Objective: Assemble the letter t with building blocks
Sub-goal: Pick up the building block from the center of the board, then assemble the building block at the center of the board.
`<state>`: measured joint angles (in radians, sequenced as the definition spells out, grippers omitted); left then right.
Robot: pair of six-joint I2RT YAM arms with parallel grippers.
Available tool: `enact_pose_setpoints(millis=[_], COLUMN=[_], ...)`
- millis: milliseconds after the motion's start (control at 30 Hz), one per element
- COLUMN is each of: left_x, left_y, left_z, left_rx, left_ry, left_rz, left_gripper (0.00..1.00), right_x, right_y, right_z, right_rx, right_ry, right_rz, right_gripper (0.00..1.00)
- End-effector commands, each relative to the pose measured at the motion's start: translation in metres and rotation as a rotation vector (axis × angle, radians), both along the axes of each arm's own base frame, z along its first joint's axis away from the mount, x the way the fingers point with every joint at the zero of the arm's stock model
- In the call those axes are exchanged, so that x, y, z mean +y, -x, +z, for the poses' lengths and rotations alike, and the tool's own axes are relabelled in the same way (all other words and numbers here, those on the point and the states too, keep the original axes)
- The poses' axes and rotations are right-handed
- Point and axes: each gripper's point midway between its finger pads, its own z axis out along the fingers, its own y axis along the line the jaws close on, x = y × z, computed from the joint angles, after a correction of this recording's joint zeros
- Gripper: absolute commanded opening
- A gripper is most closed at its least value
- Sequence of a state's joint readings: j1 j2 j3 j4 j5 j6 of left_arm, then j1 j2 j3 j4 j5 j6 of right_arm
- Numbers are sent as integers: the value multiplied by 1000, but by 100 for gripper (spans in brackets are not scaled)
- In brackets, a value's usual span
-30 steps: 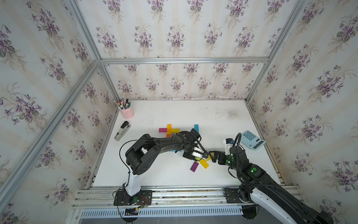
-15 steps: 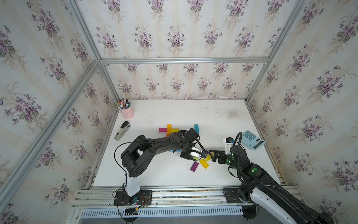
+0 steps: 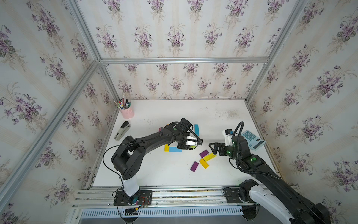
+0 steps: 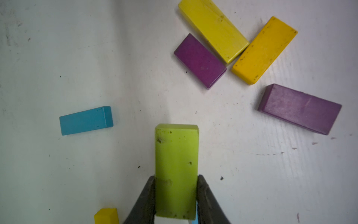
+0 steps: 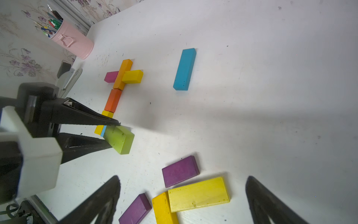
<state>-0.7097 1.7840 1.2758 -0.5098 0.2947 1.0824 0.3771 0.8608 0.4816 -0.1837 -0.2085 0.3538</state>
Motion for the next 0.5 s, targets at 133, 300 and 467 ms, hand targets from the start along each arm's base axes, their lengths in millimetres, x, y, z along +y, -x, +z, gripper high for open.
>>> enact_pose_setpoints(millis=[133,300,467], left_x=[1,3,4], left_y=[-33,-57,-81], left_z=[21,23,15], left_rx=[-44,-60,-57], left_ry=[76,75,63], left_rz=[45,58,71], left_gripper=[33,33,34], right_x=[30,51,63], right_y=[-41,-63,-72], right_z=[31,37,30], right_rx=[-88,-110,-166], right_ry=[26,12,14], right_rz=[164,260,333], right_gripper=[100,100,100])
